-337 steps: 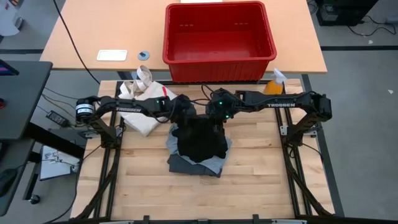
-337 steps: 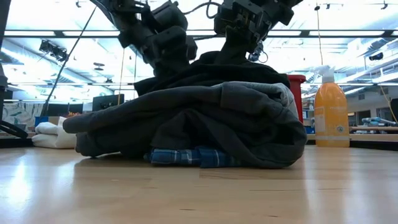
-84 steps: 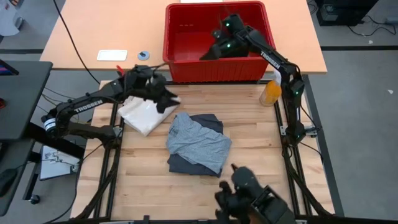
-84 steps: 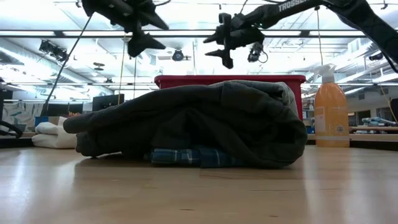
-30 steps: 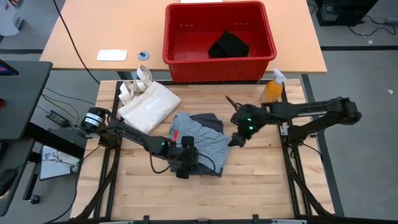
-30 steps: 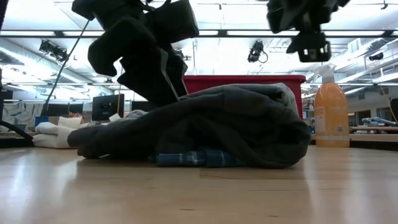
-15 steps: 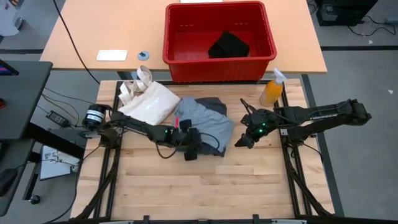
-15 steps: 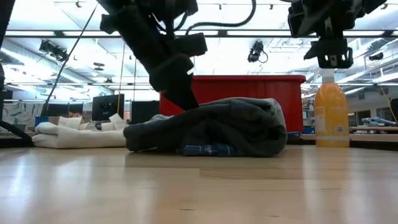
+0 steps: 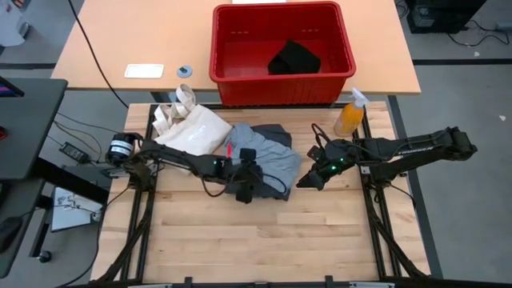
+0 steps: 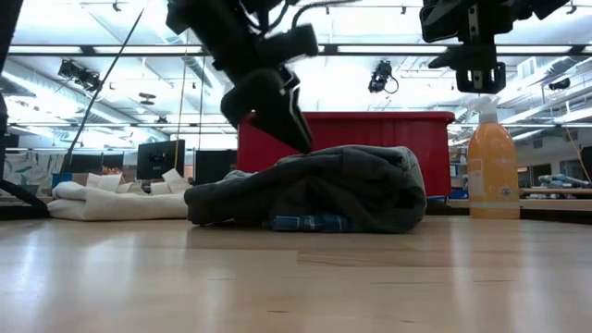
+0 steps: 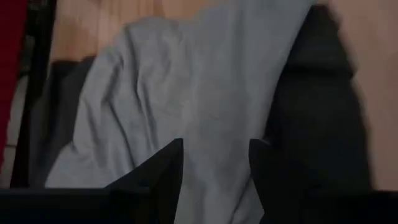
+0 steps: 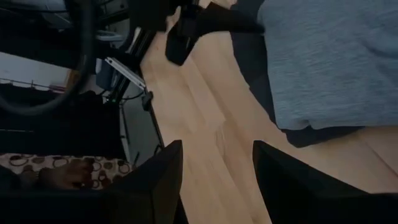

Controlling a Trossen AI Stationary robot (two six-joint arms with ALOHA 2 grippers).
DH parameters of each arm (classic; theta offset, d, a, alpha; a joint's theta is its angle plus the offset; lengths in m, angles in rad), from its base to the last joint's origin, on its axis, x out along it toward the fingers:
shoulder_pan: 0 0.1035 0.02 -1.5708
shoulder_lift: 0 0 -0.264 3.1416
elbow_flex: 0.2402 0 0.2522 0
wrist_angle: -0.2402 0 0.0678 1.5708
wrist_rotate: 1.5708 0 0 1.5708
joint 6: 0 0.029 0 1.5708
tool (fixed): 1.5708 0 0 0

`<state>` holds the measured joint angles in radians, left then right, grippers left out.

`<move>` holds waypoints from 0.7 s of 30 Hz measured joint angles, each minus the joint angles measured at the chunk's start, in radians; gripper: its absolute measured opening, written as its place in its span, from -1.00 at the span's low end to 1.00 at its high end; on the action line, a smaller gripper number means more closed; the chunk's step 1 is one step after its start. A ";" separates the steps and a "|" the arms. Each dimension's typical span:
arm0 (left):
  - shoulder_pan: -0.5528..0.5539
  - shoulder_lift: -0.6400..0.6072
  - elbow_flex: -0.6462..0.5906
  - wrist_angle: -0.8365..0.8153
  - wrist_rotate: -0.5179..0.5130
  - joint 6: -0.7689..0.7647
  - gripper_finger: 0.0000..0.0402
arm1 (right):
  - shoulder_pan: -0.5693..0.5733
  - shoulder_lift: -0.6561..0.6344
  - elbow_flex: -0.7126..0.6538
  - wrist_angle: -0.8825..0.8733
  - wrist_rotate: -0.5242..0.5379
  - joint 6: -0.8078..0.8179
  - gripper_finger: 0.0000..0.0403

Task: Fold Laundry from Bin
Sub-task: Put the light gray t-shirt into the red organizer bin

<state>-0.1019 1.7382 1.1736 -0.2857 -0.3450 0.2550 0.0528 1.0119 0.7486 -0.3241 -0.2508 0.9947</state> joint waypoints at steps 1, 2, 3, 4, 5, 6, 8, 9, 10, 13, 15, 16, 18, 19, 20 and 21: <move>0.003 0.000 0.000 -0.017 0.004 0.000 -0.08 | 0.000 0.000 0.000 0.000 0.000 0.000 0.00; 0.006 0.000 0.000 -0.035 0.005 0.002 -0.08 | 0.000 0.000 0.000 0.000 0.001 -0.001 0.00; 0.007 0.000 0.000 -0.050 0.005 0.002 -0.08 | 0.000 0.000 0.000 0.000 0.004 -0.001 0.00; 0.007 0.000 0.000 -0.064 0.005 0.002 -0.08 | 0.000 0.000 0.000 0.001 0.009 -0.002 0.00; 0.006 0.000 0.000 -0.084 0.007 0.003 -0.08 | 0.000 0.000 0.000 0.001 0.015 -0.002 0.00; 0.004 0.000 0.000 -0.108 0.009 0.003 -0.08 | 0.000 0.000 0.000 0.001 0.018 -0.002 0.00; 0.003 0.000 -0.001 -0.148 0.011 0.003 -0.08 | 0.000 0.000 0.000 0.001 0.019 -0.002 0.00; 0.003 0.000 -0.001 -0.163 0.012 0.003 -0.08 | 0.000 0.000 0.000 0.001 0.019 -0.001 0.00; 0.003 0.000 -0.001 -0.180 0.012 0.003 -0.08 | 0.001 0.000 0.000 0.002 0.020 0.000 0.00; 0.004 0.000 -0.001 -0.231 0.011 0.002 -0.08 | 0.008 0.000 0.000 0.002 0.026 0.001 0.00; 0.004 0.000 -0.001 -0.240 0.011 0.003 -0.08 | 0.011 0.000 0.000 0.002 0.026 0.001 0.00; 0.005 0.000 -0.001 -0.242 0.011 0.003 -0.08 | 0.011 0.000 0.000 0.002 0.026 0.001 0.00; 0.009 0.000 -0.001 -0.240 0.011 0.003 -0.08 | 0.011 0.000 0.000 0.002 0.025 0.004 0.00; 0.010 0.000 -0.001 -0.239 0.011 0.003 -0.08 | 0.011 0.000 0.000 0.002 0.025 0.006 0.00; 0.013 0.000 -0.001 -0.240 0.011 0.003 -0.08 | 0.011 0.000 0.000 0.002 0.025 0.007 0.00; 0.014 0.000 -0.001 -0.242 0.011 0.003 -0.08 | 0.011 0.000 0.000 0.002 0.025 0.008 0.00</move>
<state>-0.0875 1.7382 1.1728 -0.5281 -0.3340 0.2577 0.0643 1.0119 0.7486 -0.3225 -0.2256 1.0024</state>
